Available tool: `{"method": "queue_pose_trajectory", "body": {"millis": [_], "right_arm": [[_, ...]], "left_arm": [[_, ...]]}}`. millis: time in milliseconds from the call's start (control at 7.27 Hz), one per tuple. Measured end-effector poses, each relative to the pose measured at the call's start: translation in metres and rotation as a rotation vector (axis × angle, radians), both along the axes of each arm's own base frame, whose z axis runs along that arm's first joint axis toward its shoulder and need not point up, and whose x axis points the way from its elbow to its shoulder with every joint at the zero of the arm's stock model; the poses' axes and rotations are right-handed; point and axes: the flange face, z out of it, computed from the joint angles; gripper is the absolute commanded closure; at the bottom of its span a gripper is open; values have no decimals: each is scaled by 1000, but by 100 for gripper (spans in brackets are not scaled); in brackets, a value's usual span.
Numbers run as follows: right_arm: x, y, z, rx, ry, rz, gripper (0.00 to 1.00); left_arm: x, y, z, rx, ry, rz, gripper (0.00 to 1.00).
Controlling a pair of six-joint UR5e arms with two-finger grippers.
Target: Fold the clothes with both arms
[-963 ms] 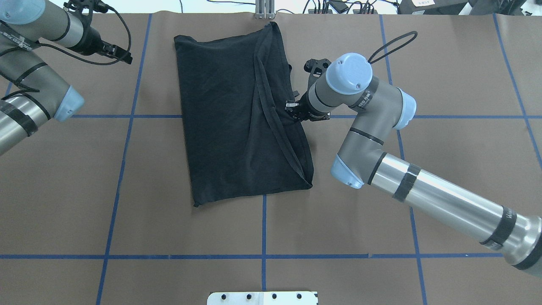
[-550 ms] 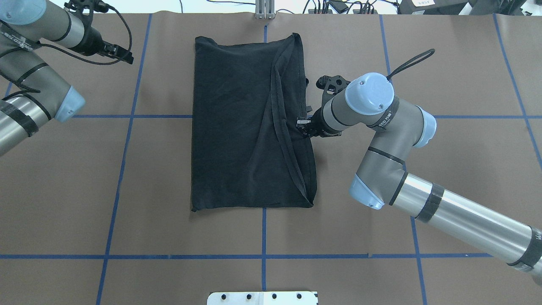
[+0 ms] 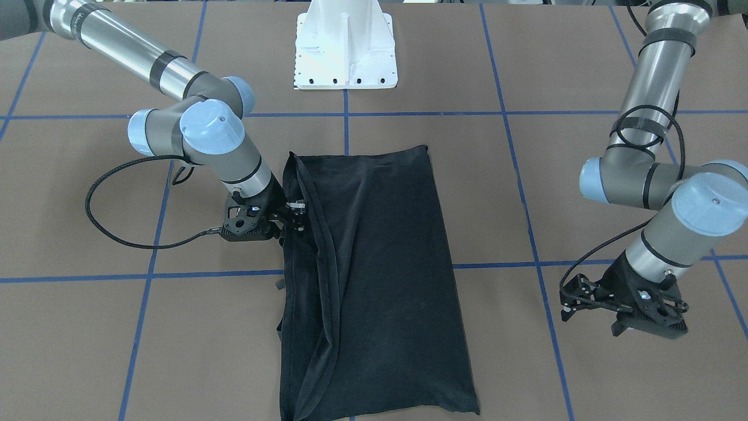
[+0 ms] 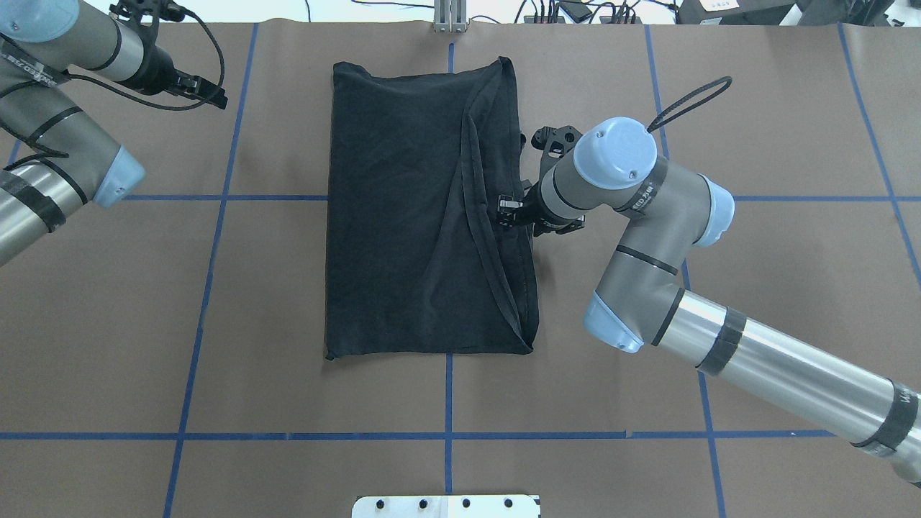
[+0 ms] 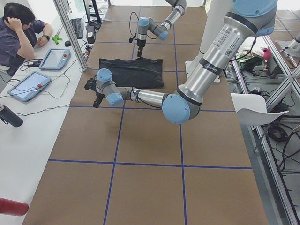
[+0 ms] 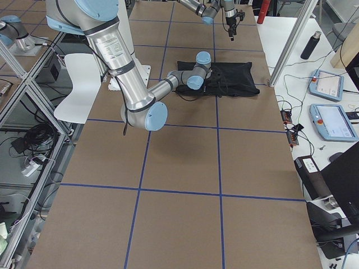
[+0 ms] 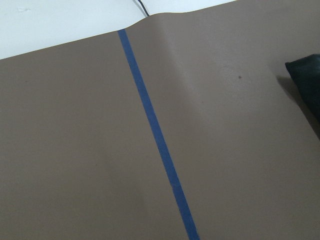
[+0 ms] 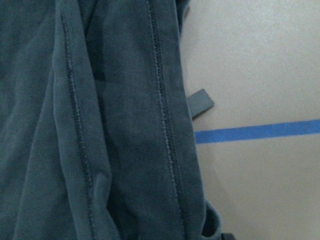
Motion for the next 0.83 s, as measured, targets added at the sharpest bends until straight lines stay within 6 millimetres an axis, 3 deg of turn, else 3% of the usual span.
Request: {"method": "queue_pose_trajectory", "body": {"millis": [275,413,826], "right_arm": [[-19,2,-51,-37,77,-15,0],[-29,14,-66,-29,113,-36,0],[-44,92,-97,133,297,-219,2]], "left_arm": [[-1,1,3,-3,-2,0,0],[-1,2,4,-4,-2,0,0],[0,2,5,-6,-3,0,0]]}}
